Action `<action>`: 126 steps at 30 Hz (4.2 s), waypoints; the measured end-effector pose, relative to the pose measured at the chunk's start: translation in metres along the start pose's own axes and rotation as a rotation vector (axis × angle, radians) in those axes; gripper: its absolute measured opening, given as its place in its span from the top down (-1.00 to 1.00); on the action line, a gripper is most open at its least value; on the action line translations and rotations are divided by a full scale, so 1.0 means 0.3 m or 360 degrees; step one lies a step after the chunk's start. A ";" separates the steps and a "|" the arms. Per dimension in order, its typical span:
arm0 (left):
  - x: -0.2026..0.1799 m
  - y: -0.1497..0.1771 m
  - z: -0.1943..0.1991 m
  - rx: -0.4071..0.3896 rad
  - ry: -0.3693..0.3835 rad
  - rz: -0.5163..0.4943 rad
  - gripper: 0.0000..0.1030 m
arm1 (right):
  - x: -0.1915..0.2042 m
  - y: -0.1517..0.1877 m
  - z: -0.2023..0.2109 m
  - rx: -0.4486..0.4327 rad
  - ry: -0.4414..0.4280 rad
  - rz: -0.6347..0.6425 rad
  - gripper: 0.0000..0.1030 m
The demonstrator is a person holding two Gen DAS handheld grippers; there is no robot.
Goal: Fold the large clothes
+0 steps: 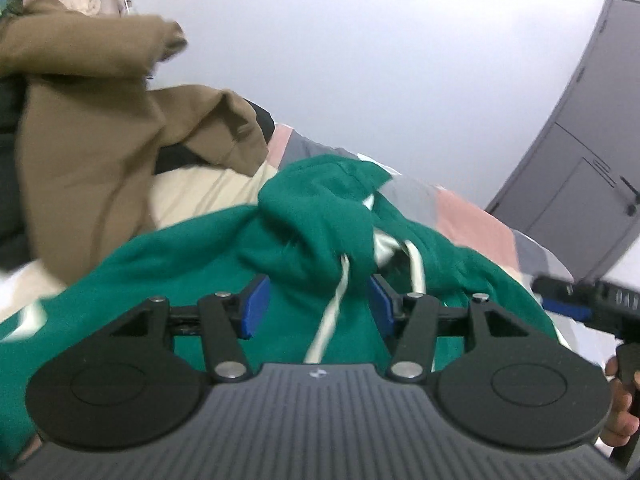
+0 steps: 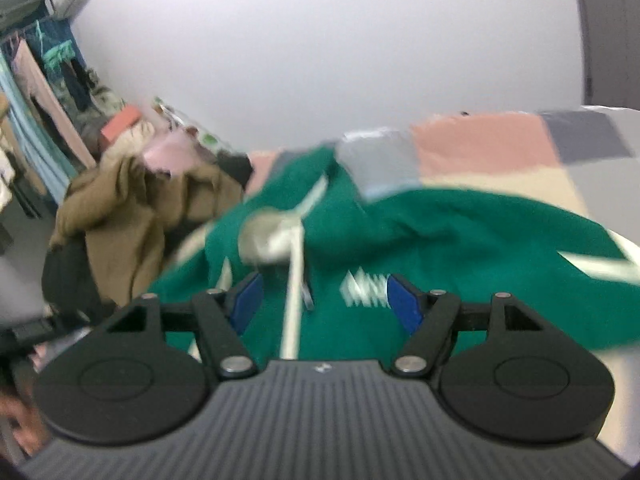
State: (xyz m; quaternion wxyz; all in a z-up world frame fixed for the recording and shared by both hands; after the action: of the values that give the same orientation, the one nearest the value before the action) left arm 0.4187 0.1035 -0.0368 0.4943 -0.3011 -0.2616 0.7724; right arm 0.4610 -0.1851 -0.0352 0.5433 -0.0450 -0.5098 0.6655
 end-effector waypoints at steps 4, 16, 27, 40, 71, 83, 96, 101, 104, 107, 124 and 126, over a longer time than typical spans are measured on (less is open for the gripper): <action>0.040 -0.083 -0.291 -0.0048 -0.0021 -0.0020 -0.16 | -0.045 -0.140 -0.318 -0.0067 -0.0025 -0.0063 -0.38; 0.118 -0.124 -0.767 0.0090 0.0067 -0.0053 -0.16 | -0.159 -0.349 -1.010 -0.0016 0.0113 0.0020 -0.37; 0.133 -0.130 -0.730 0.0154 0.0096 -0.0011 -0.16 | -0.071 -0.347 -1.035 0.0042 0.0126 0.0146 0.57; 0.132 -0.181 -0.102 -0.0171 0.0112 0.0026 -0.16 | 0.389 -0.467 -0.307 -0.0375 -0.0038 0.0446 0.58; 0.109 0.676 0.457 -0.0068 0.0118 -0.0013 -0.16 | 0.258 0.767 0.275 0.0000 0.0068 0.0230 0.31; 0.011 0.611 0.343 -0.0105 0.0245 0.0014 -0.16 | 0.293 0.703 0.327 -0.0251 -0.0045 0.0351 -0.21; -0.107 0.725 0.095 0.0032 0.0238 -0.0300 -0.13 | 0.162 0.671 0.035 -0.0078 0.0042 0.0400 0.38; -0.106 0.761 0.036 0.0082 0.0204 -0.0353 -0.12 | 0.102 0.695 -0.017 -0.0008 0.0019 0.0302 0.42; -0.109 0.771 0.031 0.0081 0.0180 -0.0385 -0.12 | 0.102 0.703 -0.018 0.0001 0.0015 0.0304 0.43; -0.114 0.775 0.038 0.0055 0.0174 -0.0404 -0.12 | 0.104 0.702 -0.010 0.0000 0.0012 0.0285 0.42; -0.088 0.771 0.225 -0.0065 0.0256 -0.0245 -0.32 | 0.008 0.548 0.376 -0.0331 0.0200 0.0078 -0.22; -0.093 0.783 0.236 -0.0072 0.0247 -0.0253 -0.32 | -0.066 0.510 0.441 -0.0401 0.0269 -0.0012 -0.23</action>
State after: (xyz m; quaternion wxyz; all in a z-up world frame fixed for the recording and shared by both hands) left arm 0.2343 -0.0176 -0.1475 0.5658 -0.3495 -0.2630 0.6990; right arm 0.2841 -0.2669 -0.0934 0.5768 -0.1667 -0.5420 0.5880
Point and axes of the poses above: each gripper's, at about its wrist camera, not at the fingertips, and z roughly against the way its jaws point, x to its left, y to its underside, the point moved 8 cm from there along -z, roughly the way its jaws point, and after that the axes turned 11 degrees about -y, right-handed, at the moved point
